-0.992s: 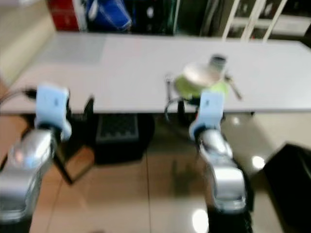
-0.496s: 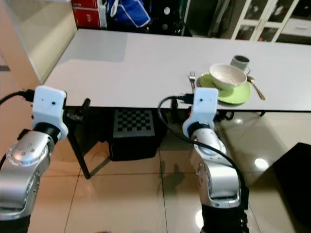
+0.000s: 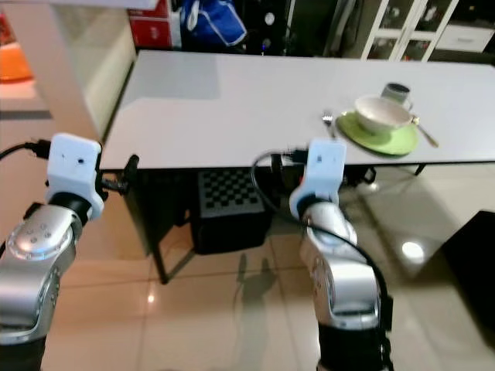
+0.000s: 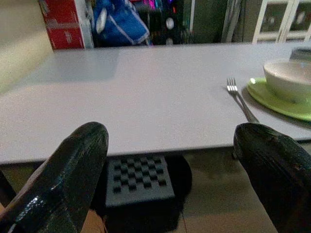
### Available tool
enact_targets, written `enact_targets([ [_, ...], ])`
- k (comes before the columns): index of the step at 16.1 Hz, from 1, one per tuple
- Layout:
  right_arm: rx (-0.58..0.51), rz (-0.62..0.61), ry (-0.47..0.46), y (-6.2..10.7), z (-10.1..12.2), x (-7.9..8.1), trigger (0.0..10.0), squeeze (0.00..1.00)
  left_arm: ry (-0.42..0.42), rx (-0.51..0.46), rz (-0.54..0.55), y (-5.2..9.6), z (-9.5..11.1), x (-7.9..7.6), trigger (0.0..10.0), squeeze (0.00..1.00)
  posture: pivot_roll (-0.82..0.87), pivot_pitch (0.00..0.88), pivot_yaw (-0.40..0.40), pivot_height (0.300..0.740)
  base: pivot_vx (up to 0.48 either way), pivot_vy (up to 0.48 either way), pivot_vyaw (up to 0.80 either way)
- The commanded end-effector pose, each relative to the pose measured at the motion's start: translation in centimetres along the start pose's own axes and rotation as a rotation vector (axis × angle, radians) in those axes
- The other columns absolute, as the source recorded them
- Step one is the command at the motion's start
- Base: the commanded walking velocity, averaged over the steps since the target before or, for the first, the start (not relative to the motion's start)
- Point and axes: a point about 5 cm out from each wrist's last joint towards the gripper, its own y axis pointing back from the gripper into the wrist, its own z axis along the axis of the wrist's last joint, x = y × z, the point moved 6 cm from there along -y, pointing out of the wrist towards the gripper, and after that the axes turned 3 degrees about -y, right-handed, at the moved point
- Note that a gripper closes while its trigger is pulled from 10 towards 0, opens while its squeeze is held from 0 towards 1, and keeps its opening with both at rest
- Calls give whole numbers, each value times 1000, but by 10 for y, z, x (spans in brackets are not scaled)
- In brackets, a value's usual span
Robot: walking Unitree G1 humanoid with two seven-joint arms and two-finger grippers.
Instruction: Setting the table
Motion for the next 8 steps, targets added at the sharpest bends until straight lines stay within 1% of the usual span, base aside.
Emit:
enact_targets([
  [1,21,-44,3,0,-7,-13,10000,0,-3,-18,-27,-2,6,-8,10000,0,79,0,-26,740,0,480,0],
  [3,18,-41,2,0,-6,-9,10000,0,3,-18,-13,-2,5,-3,10000,0,75,0,-29,740,0,480,0],
  [5,21,-34,4,1,-7,-10,10000,0,3,-11,-5,-1,3,-4,10000,0,82,0,-41,740,0,480,0],
  [7,14,-21,14,-3,-4,-7,10000,0,13,-15,4,0,5,-2,10000,0,87,0,-39,740,0,480,0],
  [8,3,-23,15,-5,-2,-7,10000,0,-1,-12,-3,0,4,-3,10000,0,91,0,-40,740,0,480,0],
])
